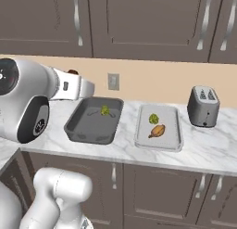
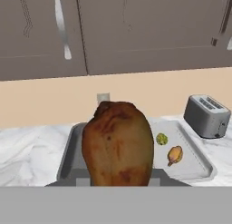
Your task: Place one broccoli and one chicken drumstick in each tupperware on the nearby counter, to pack two identical lunches.
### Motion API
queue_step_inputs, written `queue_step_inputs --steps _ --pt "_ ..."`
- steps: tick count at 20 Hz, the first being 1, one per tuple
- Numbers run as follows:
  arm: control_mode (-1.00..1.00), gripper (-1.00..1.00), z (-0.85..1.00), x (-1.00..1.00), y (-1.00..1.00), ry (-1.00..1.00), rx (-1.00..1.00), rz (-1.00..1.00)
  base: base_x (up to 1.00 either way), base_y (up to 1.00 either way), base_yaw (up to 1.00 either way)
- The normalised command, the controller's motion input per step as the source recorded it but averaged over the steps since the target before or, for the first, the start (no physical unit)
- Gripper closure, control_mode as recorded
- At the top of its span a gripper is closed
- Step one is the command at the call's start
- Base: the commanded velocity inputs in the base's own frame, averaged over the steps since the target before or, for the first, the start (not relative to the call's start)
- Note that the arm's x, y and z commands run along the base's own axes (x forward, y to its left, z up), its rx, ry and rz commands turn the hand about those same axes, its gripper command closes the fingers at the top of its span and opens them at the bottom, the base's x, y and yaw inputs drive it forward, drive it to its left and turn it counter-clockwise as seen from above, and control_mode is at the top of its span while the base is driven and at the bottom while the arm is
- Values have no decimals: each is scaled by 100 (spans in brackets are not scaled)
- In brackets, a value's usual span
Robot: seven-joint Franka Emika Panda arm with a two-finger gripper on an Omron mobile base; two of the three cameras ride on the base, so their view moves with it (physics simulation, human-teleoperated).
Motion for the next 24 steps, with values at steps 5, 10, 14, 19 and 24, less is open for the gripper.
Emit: queue_step_inputs --steps 5,10,14,19,24 --pt "-100 100 -14 -4 1 1 -1 0 3 7 0" --pt "-100 100 -76 -3 11 13 -1 0 0 0 0" --pt "-100 100 -85 6 39 20 0 0 0 0 0" --pt "-100 100 -83 45 71 22 0 0 0 0 0" --pt "-100 100 -68 61 68 18 2 0 0 0 0"
